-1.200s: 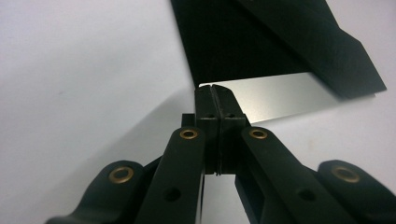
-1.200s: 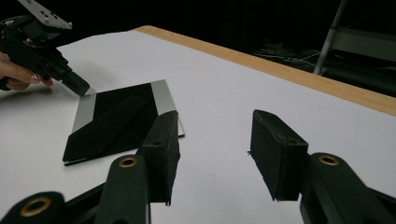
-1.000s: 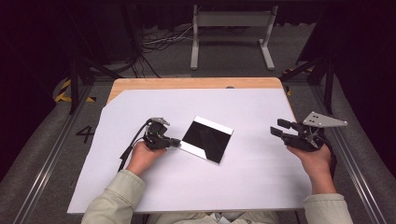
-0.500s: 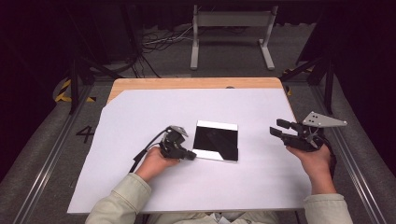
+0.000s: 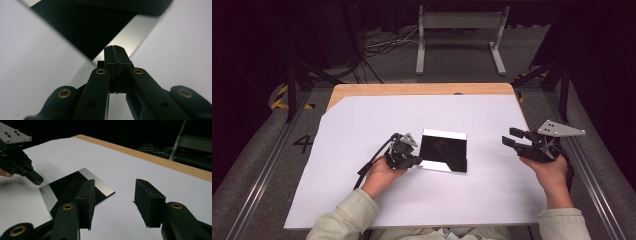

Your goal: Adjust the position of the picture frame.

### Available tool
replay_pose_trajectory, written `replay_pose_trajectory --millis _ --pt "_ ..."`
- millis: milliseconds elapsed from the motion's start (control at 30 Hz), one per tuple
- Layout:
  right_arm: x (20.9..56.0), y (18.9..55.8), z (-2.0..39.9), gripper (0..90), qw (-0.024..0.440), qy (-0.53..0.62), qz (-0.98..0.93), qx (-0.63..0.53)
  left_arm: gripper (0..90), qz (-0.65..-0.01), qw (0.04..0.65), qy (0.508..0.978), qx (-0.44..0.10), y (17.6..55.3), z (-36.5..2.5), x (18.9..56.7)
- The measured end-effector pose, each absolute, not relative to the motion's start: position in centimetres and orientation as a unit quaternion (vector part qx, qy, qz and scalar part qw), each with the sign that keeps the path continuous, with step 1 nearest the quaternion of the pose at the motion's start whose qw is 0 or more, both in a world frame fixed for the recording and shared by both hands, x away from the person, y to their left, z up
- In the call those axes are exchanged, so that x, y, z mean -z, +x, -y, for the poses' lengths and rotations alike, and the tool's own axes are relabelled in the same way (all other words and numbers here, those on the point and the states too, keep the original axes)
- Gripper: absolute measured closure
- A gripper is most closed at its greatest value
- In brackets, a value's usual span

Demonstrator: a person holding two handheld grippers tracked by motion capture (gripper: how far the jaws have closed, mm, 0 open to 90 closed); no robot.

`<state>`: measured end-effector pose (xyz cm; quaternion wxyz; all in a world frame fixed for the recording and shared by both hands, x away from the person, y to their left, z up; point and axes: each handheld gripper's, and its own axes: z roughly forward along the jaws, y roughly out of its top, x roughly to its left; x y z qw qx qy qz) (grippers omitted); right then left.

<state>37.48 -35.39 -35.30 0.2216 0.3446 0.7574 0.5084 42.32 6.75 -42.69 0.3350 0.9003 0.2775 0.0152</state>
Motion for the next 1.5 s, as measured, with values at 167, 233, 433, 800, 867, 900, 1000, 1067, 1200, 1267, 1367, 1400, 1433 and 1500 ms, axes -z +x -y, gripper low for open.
replay_pose_trajectory --millis 167,233,433,800,867,900,1000,1067,1200,1267,1367,1400,1433,1500 --pt "35.3 37.5 35.3 50.7 0.223 0.343 -0.758 -0.507 90.0 -0.3 0.312 0.901 -0.021 42.9 -7.0 43.3" --pt "35.3 37.5 35.2 50.6 0.221 0.345 -0.758 -0.508 90.0 -0.305 0.308 0.901 -0.015 43.0 -7.0 43.5" --pt "35.3 37.5 35.2 50.4 0.221 0.344 -0.758 -0.508 90.0 -0.295 0.323 0.899 0.0 42.7 -6.3 43.7" --pt "35.3 37.5 35.0 51.1 0.217 0.345 -0.761 -0.505 90.0 -0.267 0.348 0.899 0.014 41.9 -4.2 44.1" --pt "35.3 37.5 34.9 52.2 0.214 0.347 -0.762 -0.503 90.0 -0.266 0.348 0.899 0.013 41.9 -4.2 44.1" --pt "35.3 37.5 34.9 52.8 0.213 0.348 -0.762 -0.502 89.9 -0.266 0.35 0.898 0.014 41.8 -4.2 44.0" --pt "35.3 37.5 34.8 55.6 0.21 0.35 -0.766 -0.496 87.9 -0.267 0.36 0.894 -0.01 41.7 -5.0 43.0" --pt "35.3 37.4 34.8 56.2 0.211 0.348 -0.767 -0.495 86.2 -0.265 0.365 0.892 -0.03 41.5 -5.7 42.1" --pt "35.3 37.4 34.7 58.6 0.211 0.348 -0.77 -0.491 82.1 -0.26 0.375 0.888 -0.057 41.3 -6.9 41.1" --pt "35.2 37.4 34.5 62.4 0.208 0.345 -0.776 -0.485 79.3 -0.256 0.382 0.886 -0.067 41.2 -7.7 40.5" --pt "35.1 37.3 34.2 67.4 0.202 0.34 -0.787 -0.473 72.9 -0.253 0.404 0.877 -0.064 41.4 -8.7 40.0" --pt "35.1 37.3 34.0 68.4 0.201 0.338 -0.791 -0.469 71.0 -0.257 0.41 0.873 -0.063 41.5 -9.0 39.8" --pt "35.0 37.2 33.7 68.6 0.199 0.335 -0.795 -0.465 67.5 -0.264 0.416 0.868 -0.066 41.7 -9.6 39.7" --pt "35.0 37.2 33.6 68.6 0.199 0.333 -0.797 -0.462 66.1 -0.27 0.417 0.865 -0.068 41.7 -9.9 39.6"
